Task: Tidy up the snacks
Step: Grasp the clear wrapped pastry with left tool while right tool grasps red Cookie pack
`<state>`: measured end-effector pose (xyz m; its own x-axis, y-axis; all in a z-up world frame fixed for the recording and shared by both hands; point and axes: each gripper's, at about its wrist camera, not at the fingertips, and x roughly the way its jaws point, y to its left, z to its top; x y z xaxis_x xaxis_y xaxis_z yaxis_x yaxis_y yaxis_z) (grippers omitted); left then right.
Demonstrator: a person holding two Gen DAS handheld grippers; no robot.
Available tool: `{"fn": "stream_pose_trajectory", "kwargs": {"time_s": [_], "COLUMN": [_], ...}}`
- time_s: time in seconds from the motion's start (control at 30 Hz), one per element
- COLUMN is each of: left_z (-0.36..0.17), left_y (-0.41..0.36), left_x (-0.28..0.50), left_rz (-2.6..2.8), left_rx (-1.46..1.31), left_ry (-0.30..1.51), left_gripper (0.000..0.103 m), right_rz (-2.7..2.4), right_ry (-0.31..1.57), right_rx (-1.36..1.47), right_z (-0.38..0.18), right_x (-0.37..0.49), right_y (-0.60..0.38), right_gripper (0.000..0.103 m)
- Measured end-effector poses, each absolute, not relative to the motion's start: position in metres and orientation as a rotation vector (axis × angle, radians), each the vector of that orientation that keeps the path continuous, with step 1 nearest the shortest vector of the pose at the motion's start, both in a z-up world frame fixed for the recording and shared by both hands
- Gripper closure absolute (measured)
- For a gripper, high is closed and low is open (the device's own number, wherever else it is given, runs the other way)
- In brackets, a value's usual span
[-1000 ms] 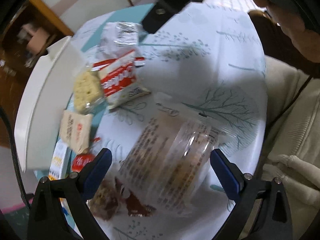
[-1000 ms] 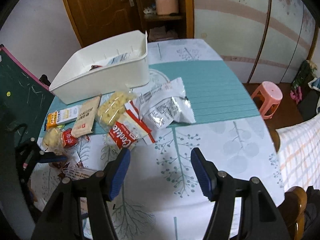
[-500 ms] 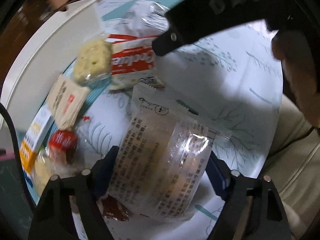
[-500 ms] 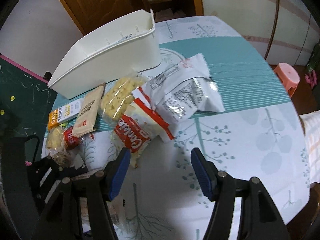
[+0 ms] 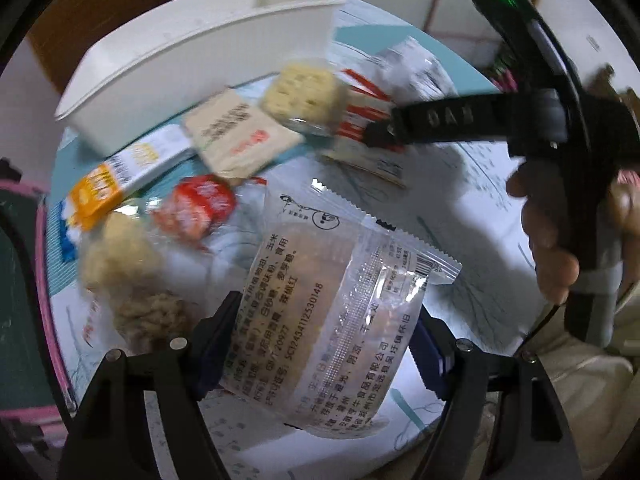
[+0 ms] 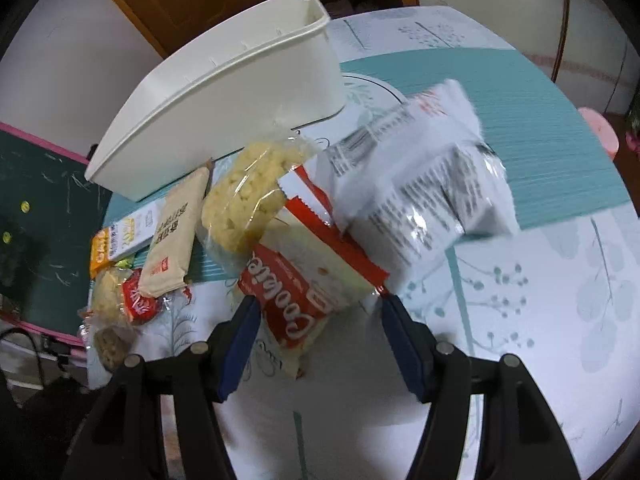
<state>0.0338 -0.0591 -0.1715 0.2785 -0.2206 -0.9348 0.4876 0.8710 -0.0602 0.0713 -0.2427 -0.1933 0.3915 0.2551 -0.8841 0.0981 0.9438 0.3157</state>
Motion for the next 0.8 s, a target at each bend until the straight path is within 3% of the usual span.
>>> {"fn": "stream_pose_trajectory", "kwargs": {"time_s": [0.2, 0.33, 0.53, 0.8], "left_z": [-0.162, -0.166, -0.160, -0.151], "left_y": [-0.039, -0.038, -0.031, -0.028], "left_x": [0.037, 0.043, 0.046, 0.050], "left_rz": [-0.408, -0.383, -0.352, -0.309], "left_rx": [0.183, 0.163, 0.141, 0.107], "left_ry": [1.195, 1.195, 1.196, 1.173], "left_gripper": [0.027, 0.027, 0.027, 0.027], "right_rz": [0.081, 0.118, 0.136, 0.159], "right_ry": [1.136, 1.109, 1.028, 0.979], "right_rx": [0.300, 0.300, 0.250, 0.172], "right_z": [-0.195, -0.193, -0.172, -0.151], "right_x": [0.078, 0.077, 0.064, 0.040], "right_y": [-0.232, -0.226, -0.221, -0.213], "right_gripper": [0.042, 0.065, 0.083, 0.086]}}
